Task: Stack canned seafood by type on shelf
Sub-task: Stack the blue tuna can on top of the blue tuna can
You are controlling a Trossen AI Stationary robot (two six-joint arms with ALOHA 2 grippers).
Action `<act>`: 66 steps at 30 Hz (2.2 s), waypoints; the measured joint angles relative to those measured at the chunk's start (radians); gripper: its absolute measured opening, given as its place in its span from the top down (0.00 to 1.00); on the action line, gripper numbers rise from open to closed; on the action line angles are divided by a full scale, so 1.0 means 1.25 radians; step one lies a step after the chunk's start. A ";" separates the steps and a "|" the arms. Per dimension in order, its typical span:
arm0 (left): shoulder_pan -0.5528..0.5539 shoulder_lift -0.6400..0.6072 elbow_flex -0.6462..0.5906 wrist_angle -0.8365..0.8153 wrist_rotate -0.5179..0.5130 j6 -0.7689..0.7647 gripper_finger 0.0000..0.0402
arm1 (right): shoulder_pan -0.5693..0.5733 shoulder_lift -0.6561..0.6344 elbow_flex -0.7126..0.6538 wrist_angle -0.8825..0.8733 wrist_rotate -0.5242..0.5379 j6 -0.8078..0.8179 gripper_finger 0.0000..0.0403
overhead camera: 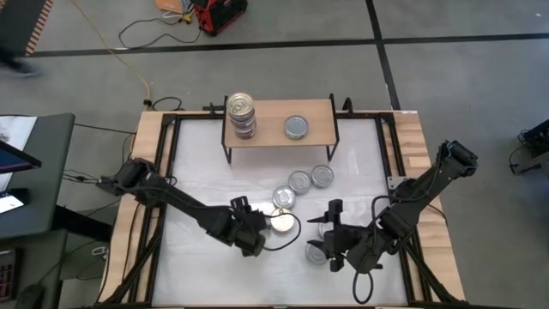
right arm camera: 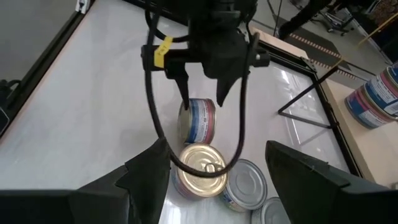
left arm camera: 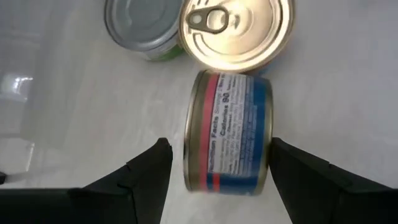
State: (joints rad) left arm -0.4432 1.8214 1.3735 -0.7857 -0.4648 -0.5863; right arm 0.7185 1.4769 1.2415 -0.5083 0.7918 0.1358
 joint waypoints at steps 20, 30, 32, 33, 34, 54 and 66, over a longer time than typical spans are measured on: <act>0.006 0.000 -0.028 0.035 0.069 0.024 0.38 | 0.000 0.000 0.000 0.013 0.000 -0.005 0.28; 0.006 0.009 -0.028 0.037 0.080 0.003 0.50 | 0.000 0.000 0.000 0.020 0.000 -0.010 0.28; 0.006 0.009 -0.028 0.041 0.076 -0.001 0.51 | 0.000 0.000 0.000 0.020 0.000 -0.010 0.28; 0.006 0.009 -0.028 0.042 0.075 0.000 0.51 | 0.000 0.000 0.000 0.020 0.000 -0.010 0.28; 0.006 0.009 -0.028 0.043 0.074 0.000 0.51 | 0.000 0.000 0.000 0.020 0.000 -0.010 0.28; -0.133 0.005 0.094 -0.223 -0.510 0.227 0.51 | 0.000 0.000 0.000 0.026 0.095 -0.010 0.28; -0.032 -0.089 0.164 -0.622 -0.821 0.169 0.50 | -0.099 0.001 -0.031 -0.029 0.204 -0.029 0.28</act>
State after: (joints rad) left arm -0.4834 1.7105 1.5784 -1.5627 -1.4910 -0.3753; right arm 0.5944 1.4776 1.2022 -0.5444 1.0470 0.0996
